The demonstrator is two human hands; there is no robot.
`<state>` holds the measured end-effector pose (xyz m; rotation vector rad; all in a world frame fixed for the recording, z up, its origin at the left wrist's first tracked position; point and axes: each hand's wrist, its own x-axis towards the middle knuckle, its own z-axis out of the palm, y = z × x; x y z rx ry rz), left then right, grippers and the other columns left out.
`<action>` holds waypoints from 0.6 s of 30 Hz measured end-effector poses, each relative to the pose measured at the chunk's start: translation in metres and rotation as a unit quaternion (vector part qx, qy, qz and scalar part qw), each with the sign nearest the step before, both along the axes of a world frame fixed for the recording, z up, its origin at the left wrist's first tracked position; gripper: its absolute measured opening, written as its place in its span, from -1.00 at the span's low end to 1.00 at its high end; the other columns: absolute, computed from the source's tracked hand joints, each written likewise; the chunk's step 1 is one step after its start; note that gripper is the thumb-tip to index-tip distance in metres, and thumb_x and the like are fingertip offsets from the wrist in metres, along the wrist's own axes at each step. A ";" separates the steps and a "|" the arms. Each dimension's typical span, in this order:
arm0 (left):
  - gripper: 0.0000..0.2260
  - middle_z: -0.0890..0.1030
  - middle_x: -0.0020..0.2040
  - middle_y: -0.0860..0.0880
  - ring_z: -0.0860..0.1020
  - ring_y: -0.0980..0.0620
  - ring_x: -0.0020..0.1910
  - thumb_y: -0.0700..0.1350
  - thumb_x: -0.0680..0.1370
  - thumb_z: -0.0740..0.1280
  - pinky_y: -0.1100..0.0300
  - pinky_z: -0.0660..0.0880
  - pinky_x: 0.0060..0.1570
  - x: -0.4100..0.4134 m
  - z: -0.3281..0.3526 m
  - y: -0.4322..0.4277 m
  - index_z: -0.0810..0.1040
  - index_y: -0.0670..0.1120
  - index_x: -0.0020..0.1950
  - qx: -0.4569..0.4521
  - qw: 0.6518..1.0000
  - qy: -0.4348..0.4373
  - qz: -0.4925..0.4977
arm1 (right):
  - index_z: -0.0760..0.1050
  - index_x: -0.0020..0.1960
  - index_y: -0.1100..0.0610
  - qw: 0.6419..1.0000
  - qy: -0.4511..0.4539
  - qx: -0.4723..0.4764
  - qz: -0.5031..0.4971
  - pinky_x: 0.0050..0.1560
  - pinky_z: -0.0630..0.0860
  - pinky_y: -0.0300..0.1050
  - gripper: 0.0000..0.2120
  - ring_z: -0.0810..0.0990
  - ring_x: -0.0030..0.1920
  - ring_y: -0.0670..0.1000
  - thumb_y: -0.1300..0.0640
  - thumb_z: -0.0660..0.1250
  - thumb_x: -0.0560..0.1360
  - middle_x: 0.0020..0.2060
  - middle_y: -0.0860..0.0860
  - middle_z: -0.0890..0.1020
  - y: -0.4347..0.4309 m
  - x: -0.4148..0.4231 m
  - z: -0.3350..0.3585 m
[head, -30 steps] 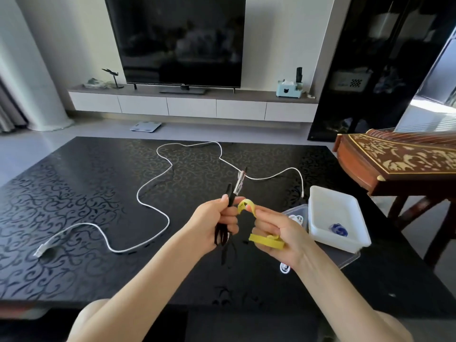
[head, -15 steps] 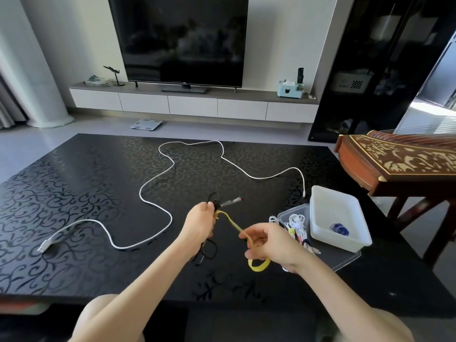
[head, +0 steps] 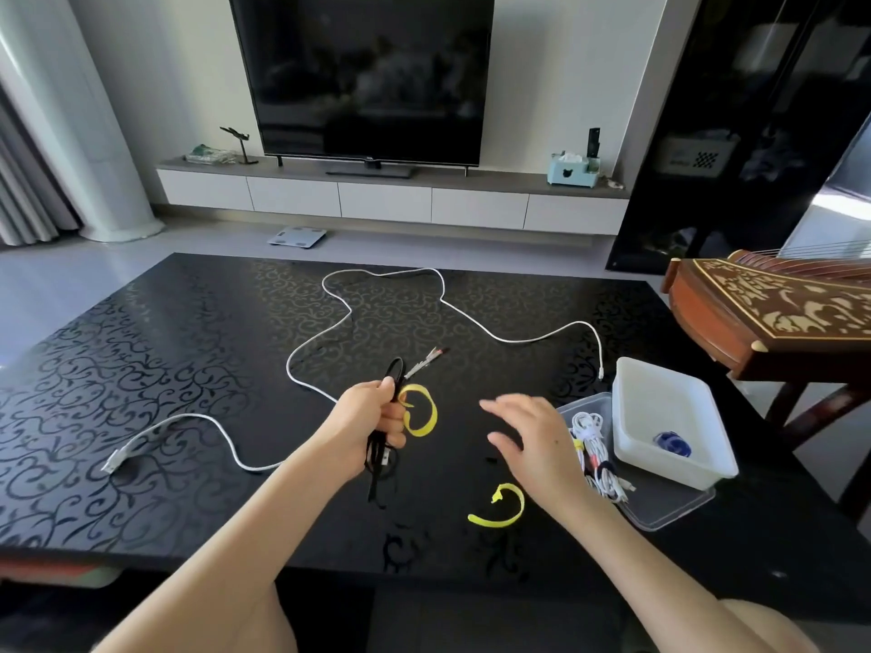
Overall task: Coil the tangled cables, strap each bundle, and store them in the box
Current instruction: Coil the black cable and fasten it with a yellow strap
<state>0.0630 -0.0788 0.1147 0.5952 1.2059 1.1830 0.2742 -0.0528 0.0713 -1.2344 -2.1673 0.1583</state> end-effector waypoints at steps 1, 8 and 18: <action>-0.70 0.24 -0.51 0.06 0.16 0.17 -0.61 -0.12 0.67 0.04 0.29 0.21 -0.60 0.001 0.002 -0.002 0.37 -0.16 -0.22 -0.017 0.998 -0.050 -0.018 | 0.56 0.21 0.06 0.993 0.016 0.110 0.041 0.10 0.47 0.02 -0.62 0.53 0.06 0.11 0.28 0.42 0.41 0.06 0.06 0.59 -0.004 -0.004 0.006; -0.67 0.20 -0.52 0.07 0.18 0.17 -0.64 -0.10 0.65 0.03 0.30 0.24 -0.62 0.007 0.016 -0.017 0.39 -0.15 -0.25 -0.069 0.970 -0.198 -0.124 | 0.62 -0.14 0.13 0.896 -0.128 0.400 0.146 0.06 0.41 -0.04 -0.91 0.48 0.03 0.06 0.24 0.35 0.50 -0.01 0.07 0.62 -0.020 -0.009 0.046; -0.68 0.25 -0.51 0.09 0.17 0.16 -0.55 -0.10 0.68 0.04 0.29 0.21 -0.51 0.023 0.013 -0.023 0.48 -0.21 -0.12 0.069 0.992 0.094 -0.049 | 0.53 -0.19 0.14 0.866 0.436 -0.189 0.154 -0.10 0.52 -0.14 -0.90 0.60 -0.20 0.06 0.20 0.25 0.46 -0.28 0.06 0.63 -0.045 0.022 0.102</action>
